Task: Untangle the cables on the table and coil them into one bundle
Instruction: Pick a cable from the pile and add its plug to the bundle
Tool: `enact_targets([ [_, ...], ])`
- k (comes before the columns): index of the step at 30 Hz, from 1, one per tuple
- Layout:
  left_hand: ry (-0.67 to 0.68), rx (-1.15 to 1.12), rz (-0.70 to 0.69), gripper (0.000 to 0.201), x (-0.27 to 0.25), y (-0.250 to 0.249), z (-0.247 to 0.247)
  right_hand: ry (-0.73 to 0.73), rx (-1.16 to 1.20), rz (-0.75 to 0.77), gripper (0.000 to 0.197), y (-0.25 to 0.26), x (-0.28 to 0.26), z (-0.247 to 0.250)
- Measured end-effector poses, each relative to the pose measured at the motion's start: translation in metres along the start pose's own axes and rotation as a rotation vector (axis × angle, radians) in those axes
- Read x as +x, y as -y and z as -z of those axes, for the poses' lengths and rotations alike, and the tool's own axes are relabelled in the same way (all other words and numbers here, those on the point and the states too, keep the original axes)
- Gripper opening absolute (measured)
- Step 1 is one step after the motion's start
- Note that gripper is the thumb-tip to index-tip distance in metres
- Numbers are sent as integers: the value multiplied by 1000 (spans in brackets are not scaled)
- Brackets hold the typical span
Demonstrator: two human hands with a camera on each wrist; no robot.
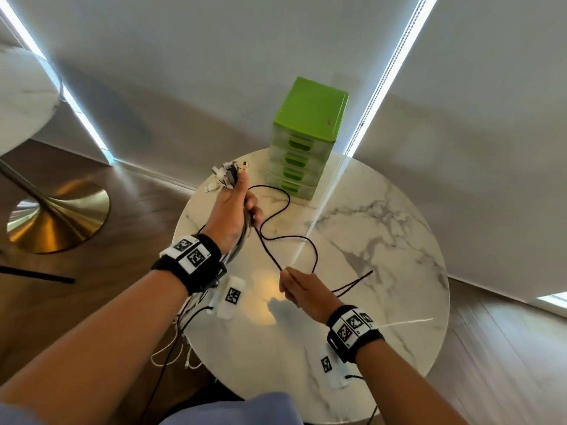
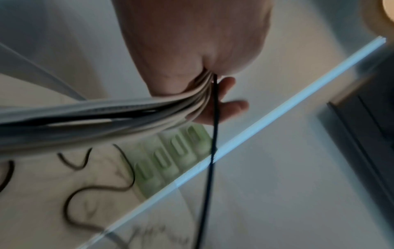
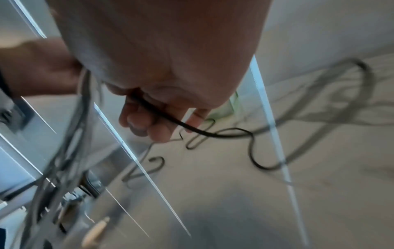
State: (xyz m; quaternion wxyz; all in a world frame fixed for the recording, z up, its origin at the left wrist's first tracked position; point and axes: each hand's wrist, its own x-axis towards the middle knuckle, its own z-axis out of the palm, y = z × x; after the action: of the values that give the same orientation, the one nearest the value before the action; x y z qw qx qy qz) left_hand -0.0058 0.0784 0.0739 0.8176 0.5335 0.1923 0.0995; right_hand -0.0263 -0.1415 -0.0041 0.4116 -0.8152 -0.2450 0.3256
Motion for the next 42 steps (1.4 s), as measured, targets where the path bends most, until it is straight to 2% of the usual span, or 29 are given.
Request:
enact_targets([
  [3, -28, -62, -29, 42, 4, -27, 17, 99, -175, -166, 39, -40, -15, -7],
  [5, -13, -40, -45, 40, 3, -39, 26, 115, -231, -273, 40, -57, -22, -5],
  [8, 75, 106, -80, 36, -5, -41, 29, -87, -125, -366, 40, -60, -13, 6],
  [12, 146, 265, -112, 31, -17, -26, 20, -400, 53, -242, 36, -12, 9, 24],
  [15, 156, 333, -103, 39, -21, -11, 12, -457, 138, -66, 32, 36, 19, 24],
  [19, 149, 369, 2, 48, -30, -3, 0, -417, 107, 148, 25, 80, 21, 10],
  [22, 75, 591, 32, 59, -36, -3, -5, -414, 71, 270, 23, 99, 19, 4],
  [23, 59, 598, 25, 59, -37, -3, -5, -400, 69, 279, 23, 102, 19, 4],
  [27, 49, 478, -91, 59, -37, -6, 0, -241, 121, 161, 35, 98, 12, 4],
  [30, -62, 237, -162, 41, -26, -14, 6, -96, 122, 87, 46, 76, 0, -4],
  [33, -89, 62, -182, 28, -20, -22, 13, -62, 125, 70, 45, 48, -7, -11],
  [35, -118, 36, -204, 26, -17, -31, 19, -12, 132, 20, 46, 29, -7, -13],
  [37, -144, -34, -175, 29, -10, -42, 29, 60, 27, -54, 51, 8, -8, -14],
  [39, -105, -55, -160, 34, -6, -55, 41, 115, -80, -142, 52, -11, -10, -12],
  [42, 84, 115, -197, 31, -13, -63, 46, 141, -158, -285, 50, -17, -3, 3],
])
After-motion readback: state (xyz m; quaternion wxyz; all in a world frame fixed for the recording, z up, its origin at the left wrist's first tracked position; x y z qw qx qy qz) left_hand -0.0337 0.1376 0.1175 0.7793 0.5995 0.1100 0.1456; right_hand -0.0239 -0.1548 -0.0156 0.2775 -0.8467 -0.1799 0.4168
